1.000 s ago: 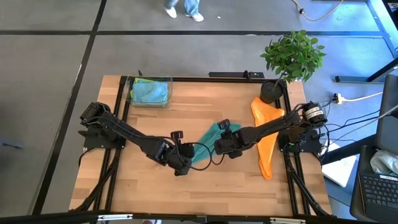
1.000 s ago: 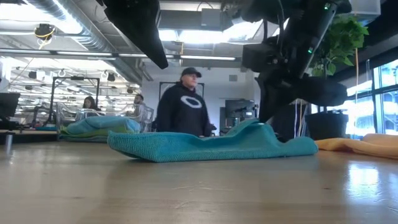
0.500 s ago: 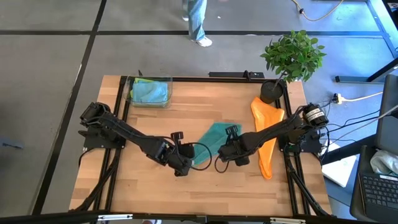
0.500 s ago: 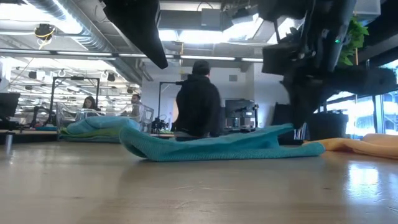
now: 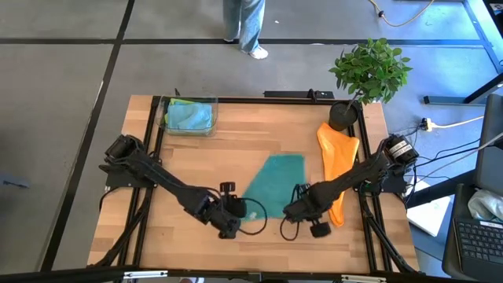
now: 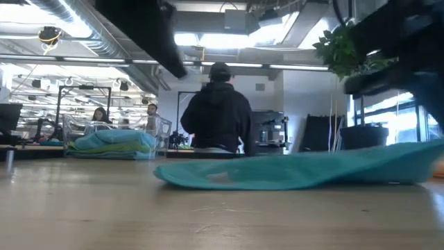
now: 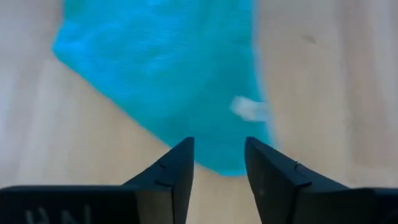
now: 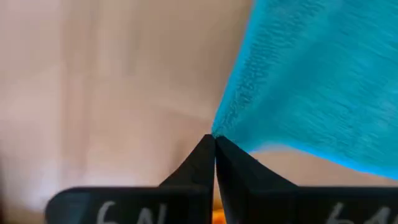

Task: Fold microfiber towels
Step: Fold the blue microfiber cloth

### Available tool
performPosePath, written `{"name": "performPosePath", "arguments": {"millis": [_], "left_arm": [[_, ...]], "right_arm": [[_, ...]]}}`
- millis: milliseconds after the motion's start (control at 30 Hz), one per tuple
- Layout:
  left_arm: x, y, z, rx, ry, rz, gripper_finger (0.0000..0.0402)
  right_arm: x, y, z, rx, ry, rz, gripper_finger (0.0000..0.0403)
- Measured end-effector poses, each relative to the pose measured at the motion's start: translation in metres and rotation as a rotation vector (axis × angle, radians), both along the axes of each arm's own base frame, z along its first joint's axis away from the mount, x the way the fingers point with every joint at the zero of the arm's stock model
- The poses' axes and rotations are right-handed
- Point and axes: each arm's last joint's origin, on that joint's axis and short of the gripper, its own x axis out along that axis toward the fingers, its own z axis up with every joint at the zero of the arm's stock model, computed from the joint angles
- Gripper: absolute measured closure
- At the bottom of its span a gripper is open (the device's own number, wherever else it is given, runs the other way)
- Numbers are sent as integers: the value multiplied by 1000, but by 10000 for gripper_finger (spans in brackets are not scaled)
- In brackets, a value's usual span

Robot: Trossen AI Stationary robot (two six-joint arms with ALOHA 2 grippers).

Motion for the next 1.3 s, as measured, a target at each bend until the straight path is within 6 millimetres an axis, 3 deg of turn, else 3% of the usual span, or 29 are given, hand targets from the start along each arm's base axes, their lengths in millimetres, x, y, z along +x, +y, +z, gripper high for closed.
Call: {"name": "performPosePath", "arguments": {"millis": [300,500,600,833,933,1033,1167,1300], "left_arm": [[50,41,-35,66,-34,-16,264],[61,53,-41,-54,-51,7,262],[58,41,-41,-164,-39,-27,262],[32,-22,-41,-227,13,-288,262],[21,-44,-40,-147,-10,-382,262],[13,-58,-39,39,-68,-420,262],[7,-65,-45,224,-35,-542,262],[6,-69,-58,277,10,-608,262]], "right_arm": [[-11,29,-1,82,-16,20,387],[-23,37,-14,18,-44,-11,386],[-31,36,-22,-41,-33,-35,386],[-38,39,-27,-80,-48,-30,386],[-37,39,-27,-81,-59,-21,386],[-37,39,-27,-81,-60,-15,386],[-37,40,-27,-80,-61,-14,386],[-37,40,-27,-79,-62,-14,386]]}}
